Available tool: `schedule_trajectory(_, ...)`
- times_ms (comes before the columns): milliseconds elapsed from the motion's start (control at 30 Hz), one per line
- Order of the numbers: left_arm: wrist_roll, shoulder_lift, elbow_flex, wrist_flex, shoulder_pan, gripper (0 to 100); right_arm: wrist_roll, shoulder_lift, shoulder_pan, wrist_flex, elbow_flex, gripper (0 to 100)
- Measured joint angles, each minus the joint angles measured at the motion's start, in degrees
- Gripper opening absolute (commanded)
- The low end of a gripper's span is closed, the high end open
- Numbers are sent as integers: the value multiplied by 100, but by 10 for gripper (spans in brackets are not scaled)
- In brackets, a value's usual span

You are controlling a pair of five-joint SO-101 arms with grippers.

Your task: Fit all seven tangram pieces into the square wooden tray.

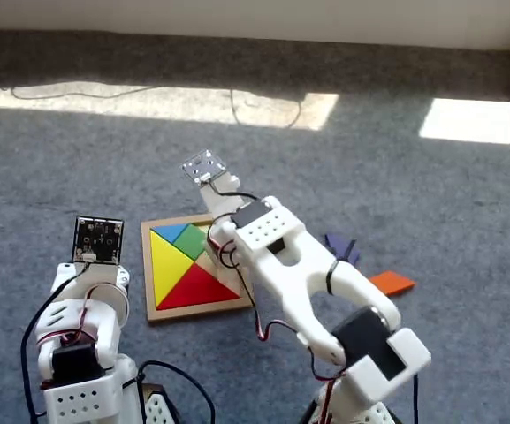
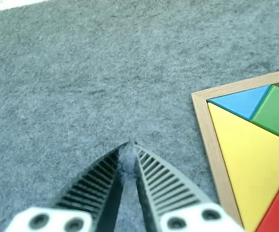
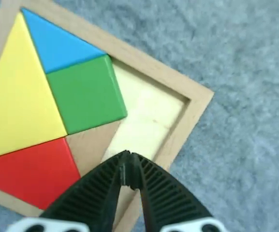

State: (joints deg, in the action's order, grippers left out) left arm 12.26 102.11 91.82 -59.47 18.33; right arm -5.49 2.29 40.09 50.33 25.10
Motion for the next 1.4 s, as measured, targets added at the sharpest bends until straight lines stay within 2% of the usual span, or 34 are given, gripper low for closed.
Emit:
schedule_trajectory(267, 0, 0, 0, 0, 0, 11, 0, -1952, -853, 1336, 378, 16)
schedule_trajectory(400, 0, 0, 0, 0, 0, 11, 114, -2585, -1415, 1582, 826, 155)
schedule_trajectory(500, 0, 0, 0, 0, 0, 11, 747, -2725, -1846, 1582, 1152, 259)
schedule_trajectory(667, 0, 0, 0, 0, 0, 11, 1108, -2567, -2251, 1574, 1248, 272)
schedule_trajectory(900, 0, 0, 0, 0, 0, 11, 782, -1468, -2866, 1029, 1248, 272)
schedule_trajectory(1400, 0, 0, 0, 0, 0, 11, 686, -149, -3042, 202, 1231, 247)
